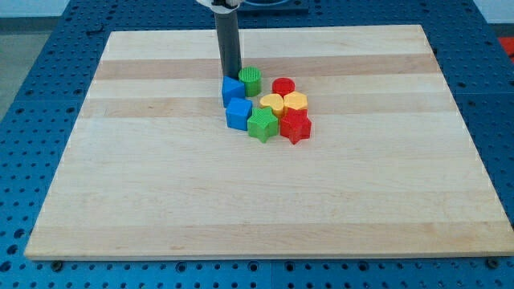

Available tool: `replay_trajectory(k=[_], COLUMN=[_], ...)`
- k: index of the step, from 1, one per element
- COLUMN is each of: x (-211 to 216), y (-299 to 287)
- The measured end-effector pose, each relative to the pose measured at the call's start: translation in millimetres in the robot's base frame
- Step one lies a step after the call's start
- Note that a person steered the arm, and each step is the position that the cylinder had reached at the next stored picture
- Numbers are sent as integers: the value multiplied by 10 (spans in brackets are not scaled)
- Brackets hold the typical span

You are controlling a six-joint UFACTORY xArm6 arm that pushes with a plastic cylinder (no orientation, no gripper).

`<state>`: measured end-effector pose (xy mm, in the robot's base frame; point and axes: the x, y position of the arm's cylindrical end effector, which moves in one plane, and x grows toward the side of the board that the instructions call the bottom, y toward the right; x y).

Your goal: Slide green circle to the right of the blue triangle

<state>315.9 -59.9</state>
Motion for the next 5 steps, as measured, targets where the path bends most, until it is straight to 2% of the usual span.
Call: replay_trajectory(k=[1,2,5], x=[-276,-338,9], y=[9,67,210])
